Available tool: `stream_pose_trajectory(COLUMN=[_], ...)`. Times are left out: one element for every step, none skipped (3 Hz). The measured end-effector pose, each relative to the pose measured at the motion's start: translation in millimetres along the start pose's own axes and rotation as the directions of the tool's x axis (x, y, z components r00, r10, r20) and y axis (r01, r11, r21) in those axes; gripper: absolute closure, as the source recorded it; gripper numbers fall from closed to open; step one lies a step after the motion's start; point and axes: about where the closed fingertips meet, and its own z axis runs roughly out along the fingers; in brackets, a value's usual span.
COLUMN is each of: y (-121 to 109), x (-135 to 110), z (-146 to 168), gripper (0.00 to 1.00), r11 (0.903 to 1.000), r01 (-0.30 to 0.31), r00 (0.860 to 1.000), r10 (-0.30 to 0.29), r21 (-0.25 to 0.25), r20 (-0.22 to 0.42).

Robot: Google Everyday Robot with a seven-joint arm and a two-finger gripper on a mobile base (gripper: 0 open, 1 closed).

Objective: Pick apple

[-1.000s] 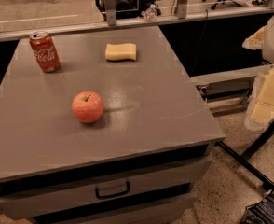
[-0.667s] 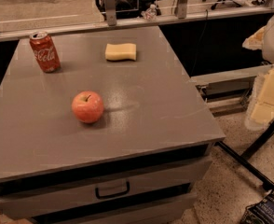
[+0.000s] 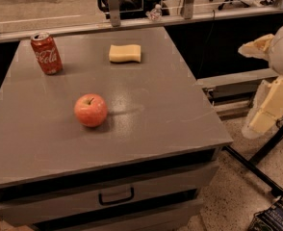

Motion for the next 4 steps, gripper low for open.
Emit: stream_pose_trajectory(y=[5,19,29,35], x=[-20,-68,-99,-103], z=[17,30,36,47], gripper=[0.0,0.0,0.0,0.0], r11=[0.9985,0.9936,0.9876,0.9852], r01=[0.055,0.112,0.154,0.165], r00=[0.979,0.895,0.854,0.837], r10=[-0.054,-0.092,-0.117,-0.115], r21=[0.0,-0.02,-0.032,-0.046], r20=[0.197,0.436,0.507,0.535])
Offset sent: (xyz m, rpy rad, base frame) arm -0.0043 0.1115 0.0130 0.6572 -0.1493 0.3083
